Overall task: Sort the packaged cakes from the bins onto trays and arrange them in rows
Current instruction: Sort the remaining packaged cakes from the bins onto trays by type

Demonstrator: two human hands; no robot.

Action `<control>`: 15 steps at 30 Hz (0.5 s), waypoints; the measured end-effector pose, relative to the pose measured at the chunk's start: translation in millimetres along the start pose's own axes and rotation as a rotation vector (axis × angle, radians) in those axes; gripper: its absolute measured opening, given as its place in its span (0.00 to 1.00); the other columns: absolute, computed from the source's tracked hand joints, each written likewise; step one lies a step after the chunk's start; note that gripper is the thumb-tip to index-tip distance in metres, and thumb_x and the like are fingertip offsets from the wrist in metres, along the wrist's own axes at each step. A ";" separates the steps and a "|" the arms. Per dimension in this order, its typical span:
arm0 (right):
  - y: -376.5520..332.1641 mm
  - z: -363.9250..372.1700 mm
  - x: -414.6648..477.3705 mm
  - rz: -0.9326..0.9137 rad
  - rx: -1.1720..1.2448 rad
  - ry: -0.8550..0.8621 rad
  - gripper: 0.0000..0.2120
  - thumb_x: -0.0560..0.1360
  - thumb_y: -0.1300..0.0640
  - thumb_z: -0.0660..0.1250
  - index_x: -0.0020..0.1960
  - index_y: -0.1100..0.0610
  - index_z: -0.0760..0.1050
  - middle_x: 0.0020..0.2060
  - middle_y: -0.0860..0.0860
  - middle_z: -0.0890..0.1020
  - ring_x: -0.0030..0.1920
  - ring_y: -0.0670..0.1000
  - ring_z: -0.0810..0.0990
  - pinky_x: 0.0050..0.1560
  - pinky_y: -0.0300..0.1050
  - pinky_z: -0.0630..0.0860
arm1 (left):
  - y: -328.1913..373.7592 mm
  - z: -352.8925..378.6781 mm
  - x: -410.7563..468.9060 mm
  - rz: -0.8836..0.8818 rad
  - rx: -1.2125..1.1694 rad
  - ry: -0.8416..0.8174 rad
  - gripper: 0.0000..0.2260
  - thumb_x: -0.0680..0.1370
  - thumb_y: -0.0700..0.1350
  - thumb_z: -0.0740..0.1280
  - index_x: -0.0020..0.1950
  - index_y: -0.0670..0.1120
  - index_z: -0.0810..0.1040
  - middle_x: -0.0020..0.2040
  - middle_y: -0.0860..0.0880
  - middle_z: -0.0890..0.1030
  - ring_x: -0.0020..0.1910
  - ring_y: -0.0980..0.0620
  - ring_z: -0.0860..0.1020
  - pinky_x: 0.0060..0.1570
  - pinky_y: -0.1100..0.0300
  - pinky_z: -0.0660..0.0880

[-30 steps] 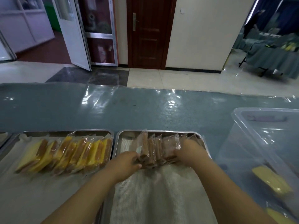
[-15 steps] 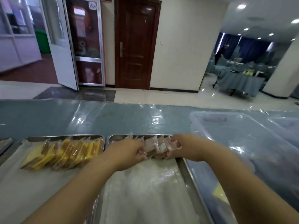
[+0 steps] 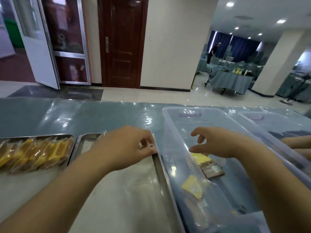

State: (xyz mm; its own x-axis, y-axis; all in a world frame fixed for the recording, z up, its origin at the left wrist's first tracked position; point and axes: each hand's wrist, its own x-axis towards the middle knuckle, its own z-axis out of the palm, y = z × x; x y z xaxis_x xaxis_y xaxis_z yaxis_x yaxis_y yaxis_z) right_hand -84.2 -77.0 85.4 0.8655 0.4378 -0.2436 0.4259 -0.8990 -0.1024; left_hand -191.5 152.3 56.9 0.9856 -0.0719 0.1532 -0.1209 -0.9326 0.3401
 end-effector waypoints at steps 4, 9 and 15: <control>56.5 3.2 27.9 -0.023 -0.038 -0.061 0.30 0.72 0.37 0.66 0.70 0.46 0.64 0.61 0.47 0.77 0.55 0.50 0.77 0.53 0.42 0.70 | 37.7 17.8 38.7 -0.043 0.003 0.045 0.12 0.75 0.61 0.64 0.52 0.57 0.78 0.43 0.61 0.77 0.43 0.61 0.76 0.45 0.58 0.77; 118.4 17.1 79.6 -0.013 -0.114 -0.140 0.31 0.72 0.38 0.66 0.70 0.49 0.65 0.63 0.50 0.76 0.59 0.53 0.75 0.58 0.46 0.70 | 78.4 59.5 103.9 -0.116 0.091 0.083 0.11 0.76 0.61 0.62 0.51 0.56 0.75 0.46 0.58 0.78 0.47 0.56 0.76 0.38 0.61 0.70; 160.3 48.1 142.9 -0.019 -0.217 -0.192 0.26 0.76 0.43 0.65 0.67 0.57 0.68 0.63 0.56 0.75 0.61 0.57 0.73 0.55 0.47 0.69 | 97.5 108.2 150.0 -0.168 0.363 0.020 0.14 0.78 0.59 0.59 0.57 0.52 0.74 0.54 0.51 0.79 0.54 0.48 0.76 0.49 0.56 0.67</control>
State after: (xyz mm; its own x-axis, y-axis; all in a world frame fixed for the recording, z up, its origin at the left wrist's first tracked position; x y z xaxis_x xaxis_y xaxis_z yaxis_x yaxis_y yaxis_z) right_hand 95.1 -159.2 -12.2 0.7997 0.4254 -0.4237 0.5061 -0.8572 0.0947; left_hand -42.6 12.3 12.6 0.9851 0.0962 0.1425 0.0954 -0.9954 0.0125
